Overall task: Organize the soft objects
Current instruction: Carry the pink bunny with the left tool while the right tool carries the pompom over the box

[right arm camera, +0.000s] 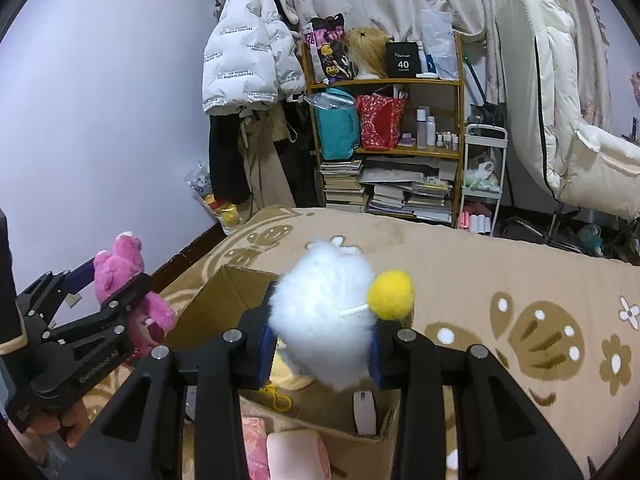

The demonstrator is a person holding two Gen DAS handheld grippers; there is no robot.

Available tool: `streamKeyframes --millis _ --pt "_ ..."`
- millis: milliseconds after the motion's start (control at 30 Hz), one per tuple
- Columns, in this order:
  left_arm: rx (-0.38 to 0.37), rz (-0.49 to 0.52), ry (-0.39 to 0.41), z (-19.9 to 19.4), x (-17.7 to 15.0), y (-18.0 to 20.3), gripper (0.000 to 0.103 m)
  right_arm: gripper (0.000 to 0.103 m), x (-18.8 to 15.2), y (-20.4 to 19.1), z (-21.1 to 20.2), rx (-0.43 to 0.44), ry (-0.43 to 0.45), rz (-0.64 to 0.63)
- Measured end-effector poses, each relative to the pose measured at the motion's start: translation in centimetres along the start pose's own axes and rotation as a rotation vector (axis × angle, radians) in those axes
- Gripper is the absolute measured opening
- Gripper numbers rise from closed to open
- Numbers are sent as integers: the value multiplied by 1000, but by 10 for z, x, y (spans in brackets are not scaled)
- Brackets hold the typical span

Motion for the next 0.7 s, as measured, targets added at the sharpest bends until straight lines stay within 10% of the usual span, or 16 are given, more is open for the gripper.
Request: streamKeyframes --millis 700 --pt "-85 12 -128 69 -36 31 67 39 -50 12 67 31 -132 27"
Point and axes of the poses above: each gripper's, at about its wrist camera, not at the fingertips, and z roughly the way its jaws point, y to its right, x to its top, the point moved 9 cm from there along z, roughly the way its jaws point, and after that the axes turned 3 degrees about -z, right-handed, at the moved point
